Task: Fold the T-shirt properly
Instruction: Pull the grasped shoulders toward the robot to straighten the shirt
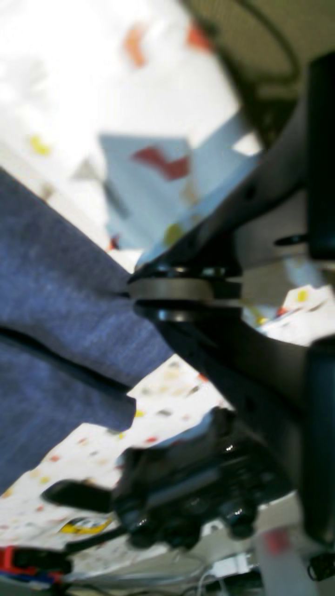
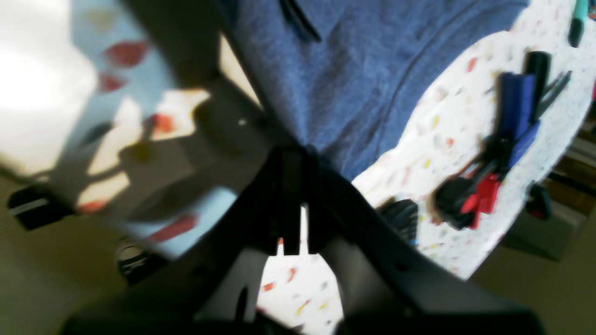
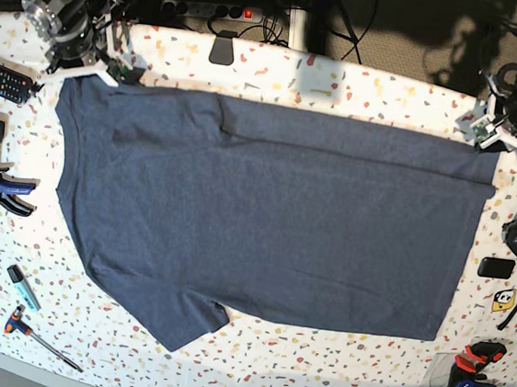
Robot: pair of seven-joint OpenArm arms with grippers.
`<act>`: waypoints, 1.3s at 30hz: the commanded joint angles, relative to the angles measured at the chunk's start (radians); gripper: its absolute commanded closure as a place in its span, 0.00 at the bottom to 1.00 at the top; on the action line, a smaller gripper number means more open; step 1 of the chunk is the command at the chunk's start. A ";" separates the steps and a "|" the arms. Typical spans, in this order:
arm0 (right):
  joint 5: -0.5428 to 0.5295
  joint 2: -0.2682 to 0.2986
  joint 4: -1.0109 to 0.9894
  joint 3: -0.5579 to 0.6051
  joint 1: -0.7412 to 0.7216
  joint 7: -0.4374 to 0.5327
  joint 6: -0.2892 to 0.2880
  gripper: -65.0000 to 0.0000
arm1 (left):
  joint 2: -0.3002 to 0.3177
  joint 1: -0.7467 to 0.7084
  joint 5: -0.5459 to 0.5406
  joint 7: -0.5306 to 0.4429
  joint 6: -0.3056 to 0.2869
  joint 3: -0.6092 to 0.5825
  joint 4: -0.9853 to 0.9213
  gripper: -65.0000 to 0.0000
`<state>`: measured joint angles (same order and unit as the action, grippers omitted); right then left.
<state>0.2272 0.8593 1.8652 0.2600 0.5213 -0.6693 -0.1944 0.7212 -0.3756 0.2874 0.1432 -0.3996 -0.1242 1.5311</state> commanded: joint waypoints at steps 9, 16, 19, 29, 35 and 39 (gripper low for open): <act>0.010 0.021 0.029 -0.104 0.180 0.060 0.101 1.00 | 0.019 -0.102 -0.009 0.016 -0.008 0.006 0.089 1.00; 0.100 0.021 0.065 -0.119 0.284 0.064 0.219 1.00 | 0.027 -0.123 -0.008 0.053 -0.008 0.006 0.156 1.00; 0.110 0.020 0.073 -0.119 0.289 0.064 0.256 1.00 | 0.027 -0.123 -0.009 0.077 -0.008 0.006 0.177 1.00; 0.111 0.019 0.139 -0.119 0.325 0.051 0.255 0.72 | 0.028 -0.123 -0.054 0.229 -0.008 0.006 0.201 0.69; 0.112 0.022 0.215 -0.121 0.344 0.021 0.255 0.72 | 0.062 -0.123 -0.067 0.305 -0.040 0.007 0.217 0.64; 0.110 0.022 0.264 -0.145 0.343 0.022 0.255 0.72 | 0.144 -0.123 -0.183 0.357 -0.049 0.007 0.259 0.64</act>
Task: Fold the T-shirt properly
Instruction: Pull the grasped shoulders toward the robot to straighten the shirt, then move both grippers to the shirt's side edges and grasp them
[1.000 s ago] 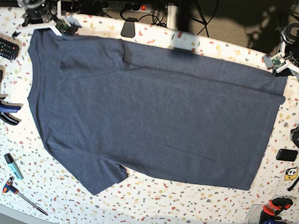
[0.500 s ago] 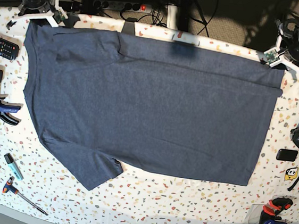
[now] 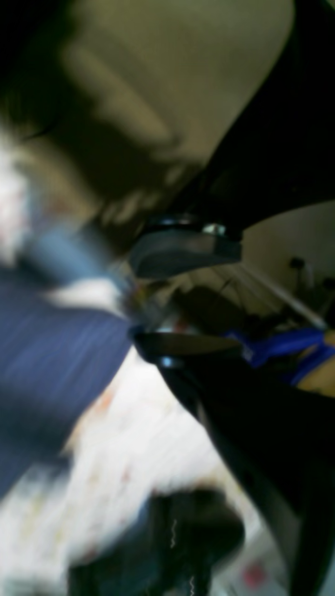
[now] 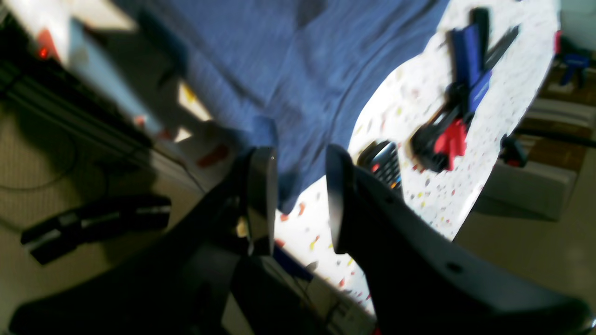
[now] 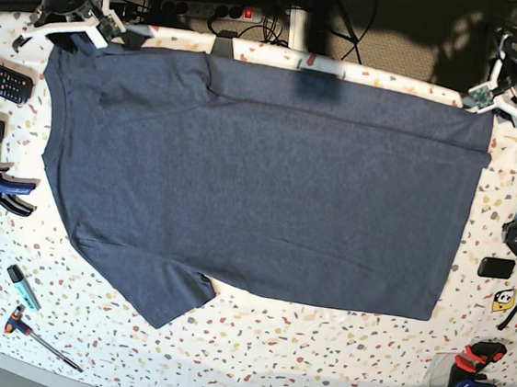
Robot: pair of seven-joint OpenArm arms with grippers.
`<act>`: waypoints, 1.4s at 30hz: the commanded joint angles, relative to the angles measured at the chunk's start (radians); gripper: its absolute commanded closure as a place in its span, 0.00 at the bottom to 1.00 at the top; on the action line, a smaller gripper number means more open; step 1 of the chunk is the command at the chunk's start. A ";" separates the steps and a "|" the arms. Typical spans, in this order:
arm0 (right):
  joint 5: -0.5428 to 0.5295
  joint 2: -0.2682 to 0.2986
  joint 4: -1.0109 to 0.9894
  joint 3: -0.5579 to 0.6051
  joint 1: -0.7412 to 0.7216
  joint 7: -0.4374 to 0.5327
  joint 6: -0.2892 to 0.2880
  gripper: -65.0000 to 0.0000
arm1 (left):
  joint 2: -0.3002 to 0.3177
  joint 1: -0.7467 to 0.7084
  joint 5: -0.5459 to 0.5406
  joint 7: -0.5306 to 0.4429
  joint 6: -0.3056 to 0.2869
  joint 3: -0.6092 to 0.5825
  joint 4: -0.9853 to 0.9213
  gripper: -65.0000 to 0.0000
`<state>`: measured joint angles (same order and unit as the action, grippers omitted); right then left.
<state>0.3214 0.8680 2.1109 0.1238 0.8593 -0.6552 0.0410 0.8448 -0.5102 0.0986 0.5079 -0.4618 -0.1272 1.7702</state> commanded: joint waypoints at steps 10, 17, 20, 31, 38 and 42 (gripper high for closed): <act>-0.182 0.009 0.041 -0.074 -0.048 0.045 0.027 0.72 | 0.095 0.128 -0.259 -0.094 0.017 0.075 0.087 0.64; -0.316 -0.042 0.035 -0.074 -0.171 0.082 0.007 0.72 | -0.091 0.260 -0.402 -0.170 0.054 0.193 0.018 0.64; -0.373 -0.090 0.006 -0.074 -0.240 0.118 -0.026 0.72 | -0.175 0.351 -0.427 -0.173 0.050 0.193 -0.071 0.64; -0.520 -0.230 -0.307 -0.074 -0.618 0.136 -0.156 0.72 | -0.380 0.776 -0.468 -0.138 -0.006 0.192 -0.550 0.64; -0.583 -0.282 -0.496 -0.074 -0.869 0.066 -0.325 0.72 | -0.450 1.120 -0.466 -0.140 -0.025 0.192 -0.999 0.64; -0.647 -0.292 -0.518 -0.074 -0.952 -0.032 -0.360 0.72 | -0.466 1.311 -0.396 -0.200 -0.025 0.192 -1.310 0.64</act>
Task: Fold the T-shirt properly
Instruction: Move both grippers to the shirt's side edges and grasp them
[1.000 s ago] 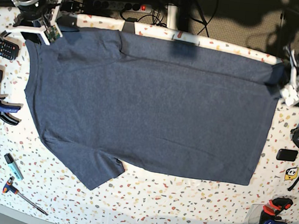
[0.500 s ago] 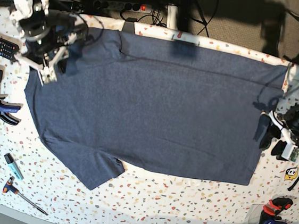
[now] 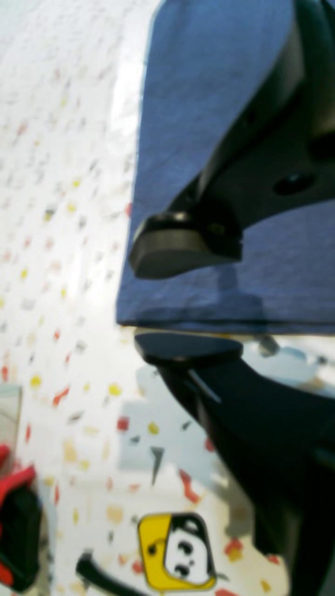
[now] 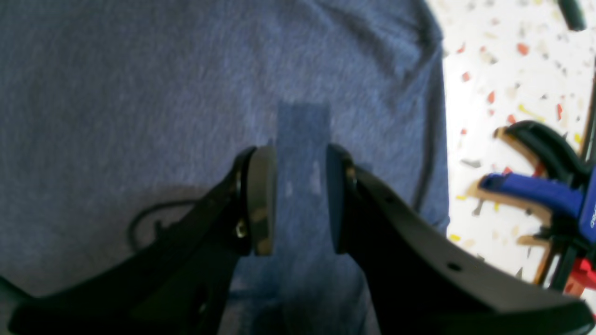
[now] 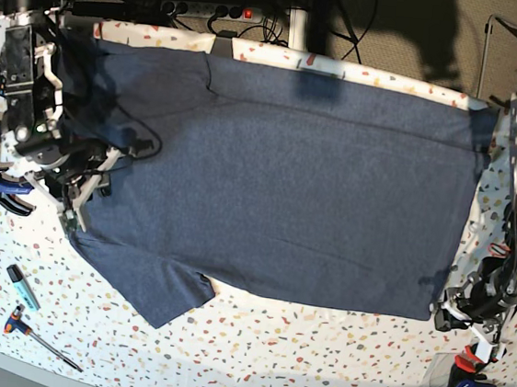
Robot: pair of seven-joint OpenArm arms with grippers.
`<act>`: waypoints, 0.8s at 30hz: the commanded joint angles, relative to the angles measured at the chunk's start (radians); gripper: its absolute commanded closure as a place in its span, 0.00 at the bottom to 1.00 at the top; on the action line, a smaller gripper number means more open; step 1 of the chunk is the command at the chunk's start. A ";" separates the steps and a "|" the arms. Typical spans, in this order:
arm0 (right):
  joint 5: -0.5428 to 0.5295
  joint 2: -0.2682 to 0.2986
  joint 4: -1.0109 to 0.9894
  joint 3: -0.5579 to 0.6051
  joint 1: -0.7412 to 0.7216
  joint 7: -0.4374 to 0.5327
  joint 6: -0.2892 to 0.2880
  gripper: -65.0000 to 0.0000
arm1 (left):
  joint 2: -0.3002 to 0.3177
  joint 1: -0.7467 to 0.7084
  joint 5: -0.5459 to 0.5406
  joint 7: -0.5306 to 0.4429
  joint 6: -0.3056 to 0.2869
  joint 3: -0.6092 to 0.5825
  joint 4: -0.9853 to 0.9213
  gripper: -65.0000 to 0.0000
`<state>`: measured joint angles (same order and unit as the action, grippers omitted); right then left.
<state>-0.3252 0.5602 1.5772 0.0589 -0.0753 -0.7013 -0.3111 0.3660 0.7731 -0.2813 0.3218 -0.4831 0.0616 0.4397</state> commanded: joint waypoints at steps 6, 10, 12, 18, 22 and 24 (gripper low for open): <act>-0.001 0.013 0.016 -0.009 -0.038 0.005 -0.014 0.72 | 0.016 0.182 0.182 -0.250 -0.003 0.003 -0.377 0.64; -0.001 0.013 0.016 -0.009 -0.039 0.004 -0.014 0.72 | 0.016 0.176 0.188 -0.308 -0.003 0.003 -0.440 0.67; -0.001 0.013 0.016 -0.009 -0.038 0.004 -0.014 0.72 | 0.015 0.163 0.188 -0.307 -0.003 0.003 -0.440 0.67; -0.001 0.013 0.016 -0.009 -0.039 -0.003 -0.014 0.72 | 0.000 0.131 0.188 -0.306 -0.003 0.003 -0.440 0.67; -0.001 0.013 0.016 -0.009 -0.038 -0.008 -0.014 0.72 | -0.021 0.119 0.188 -0.307 -0.002 0.003 -0.440 0.67; -0.001 0.013 0.016 -0.009 -0.038 -0.011 -0.014 0.72 | -0.029 0.119 0.188 -0.307 -0.002 0.003 -0.440 0.67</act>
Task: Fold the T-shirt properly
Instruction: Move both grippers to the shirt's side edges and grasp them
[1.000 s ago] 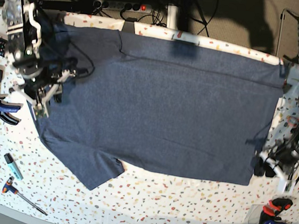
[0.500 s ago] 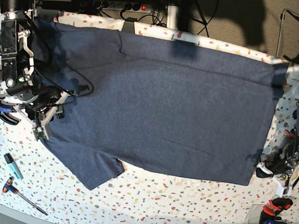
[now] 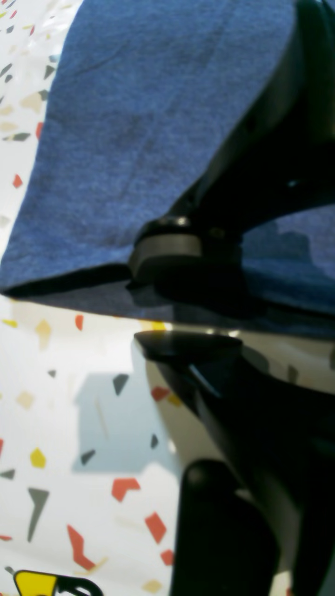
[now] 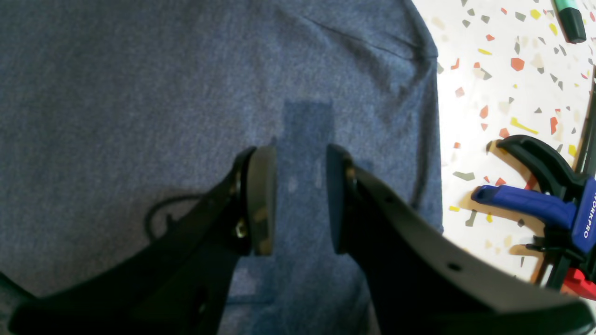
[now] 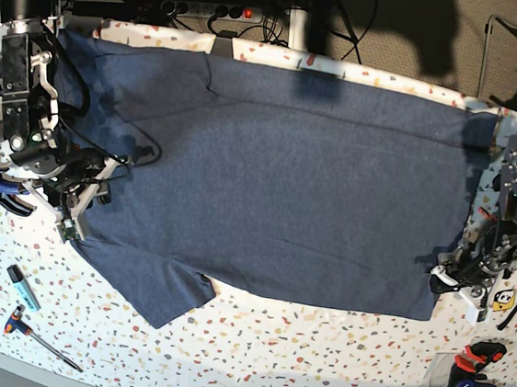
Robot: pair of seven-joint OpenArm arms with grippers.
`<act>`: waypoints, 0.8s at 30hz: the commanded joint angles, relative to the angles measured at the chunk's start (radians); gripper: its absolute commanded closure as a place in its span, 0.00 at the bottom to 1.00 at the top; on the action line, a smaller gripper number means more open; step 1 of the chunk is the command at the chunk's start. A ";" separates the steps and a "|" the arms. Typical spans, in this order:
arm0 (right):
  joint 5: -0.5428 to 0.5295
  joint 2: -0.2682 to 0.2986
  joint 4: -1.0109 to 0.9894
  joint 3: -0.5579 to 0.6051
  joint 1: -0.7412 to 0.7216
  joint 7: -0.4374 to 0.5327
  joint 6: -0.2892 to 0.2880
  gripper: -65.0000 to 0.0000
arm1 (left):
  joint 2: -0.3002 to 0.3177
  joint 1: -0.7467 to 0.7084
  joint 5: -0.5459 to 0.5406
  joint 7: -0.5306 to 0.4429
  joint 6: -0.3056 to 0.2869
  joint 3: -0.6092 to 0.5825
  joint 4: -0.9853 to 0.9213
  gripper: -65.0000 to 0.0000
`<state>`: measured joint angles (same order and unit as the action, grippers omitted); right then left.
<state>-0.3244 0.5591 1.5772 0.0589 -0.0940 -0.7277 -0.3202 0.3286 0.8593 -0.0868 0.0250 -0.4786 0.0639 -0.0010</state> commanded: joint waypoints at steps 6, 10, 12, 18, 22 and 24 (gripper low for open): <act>-0.001 0.014 0.016 -0.009 -0.019 0.003 -0.006 0.72 | 0.002 0.035 -0.006 -0.010 -0.007 0.001 0.001 0.68; -0.001 0.014 0.016 -0.009 -0.020 0.004 -0.005 0.72 | 0.002 0.035 -0.006 -0.012 -0.008 0.001 0.001 0.70; -0.001 0.014 0.016 -0.009 -0.019 0.003 -0.005 0.72 | 0.005 0.041 0.017 -0.029 -0.007 0.001 0.001 0.70; -0.001 0.014 0.016 -0.009 -0.020 -0.006 -0.006 0.72 | 0.016 0.081 0.034 -0.034 -0.008 0.001 0.001 0.70; -0.001 0.014 0.016 -0.009 -0.019 -0.007 -0.006 0.72 | 0.016 0.091 0.034 -0.037 -0.008 0.001 0.001 0.70; -0.001 0.014 0.016 -0.009 -0.019 -0.007 -0.005 0.72 | 0.016 0.089 0.035 -0.035 -0.008 0.001 0.001 0.70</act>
<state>-0.3244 0.5591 1.5772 0.0589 -0.0940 -0.7506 -0.3202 0.3325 0.9115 -0.0444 0.0071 -0.4805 0.0639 -0.0010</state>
